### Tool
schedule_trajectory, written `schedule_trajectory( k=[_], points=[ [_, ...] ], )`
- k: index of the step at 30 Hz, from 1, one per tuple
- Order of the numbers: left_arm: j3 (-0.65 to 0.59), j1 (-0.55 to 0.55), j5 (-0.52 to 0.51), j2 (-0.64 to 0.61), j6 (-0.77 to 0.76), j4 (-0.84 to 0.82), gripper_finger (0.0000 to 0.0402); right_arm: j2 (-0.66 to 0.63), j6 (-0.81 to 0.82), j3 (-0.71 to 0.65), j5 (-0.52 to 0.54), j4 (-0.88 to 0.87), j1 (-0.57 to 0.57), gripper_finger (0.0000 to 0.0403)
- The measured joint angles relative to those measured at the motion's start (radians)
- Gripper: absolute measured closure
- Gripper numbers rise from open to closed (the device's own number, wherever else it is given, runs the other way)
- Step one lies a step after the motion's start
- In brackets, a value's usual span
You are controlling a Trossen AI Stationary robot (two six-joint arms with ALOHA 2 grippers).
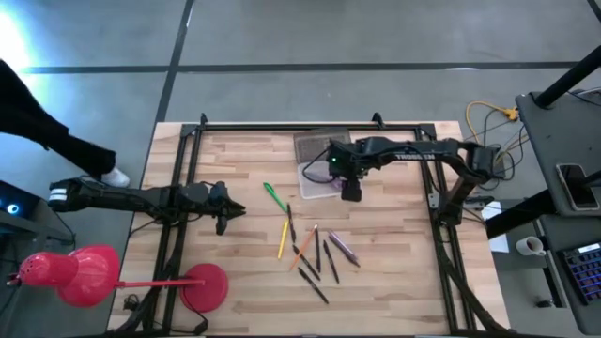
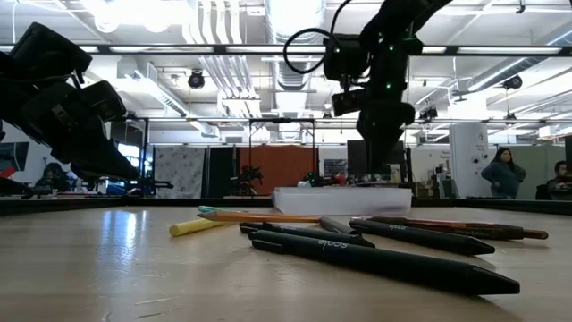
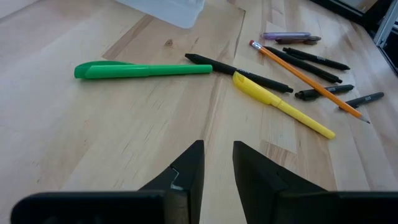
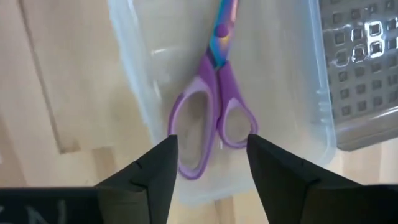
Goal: Pick & place school supplies into a supply box
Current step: Put the green ballpen into the gray supply box
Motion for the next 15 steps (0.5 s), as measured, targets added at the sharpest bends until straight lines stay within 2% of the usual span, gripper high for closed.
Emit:
schedule_trajectory(
  k=[10,15],
  points=[
    [0.000,0.000,0.000,0.000,0.000,0.000,0.0332,-0.119,-0.016,-0.015,-0.021,-0.078,0.088,0.0216],
    [0.000,0.000,0.000,0.000,0.000,0.000,0.0332,-0.122,0.109,-0.086,-0.073,-0.074,0.179,0.0215]
  ],
)
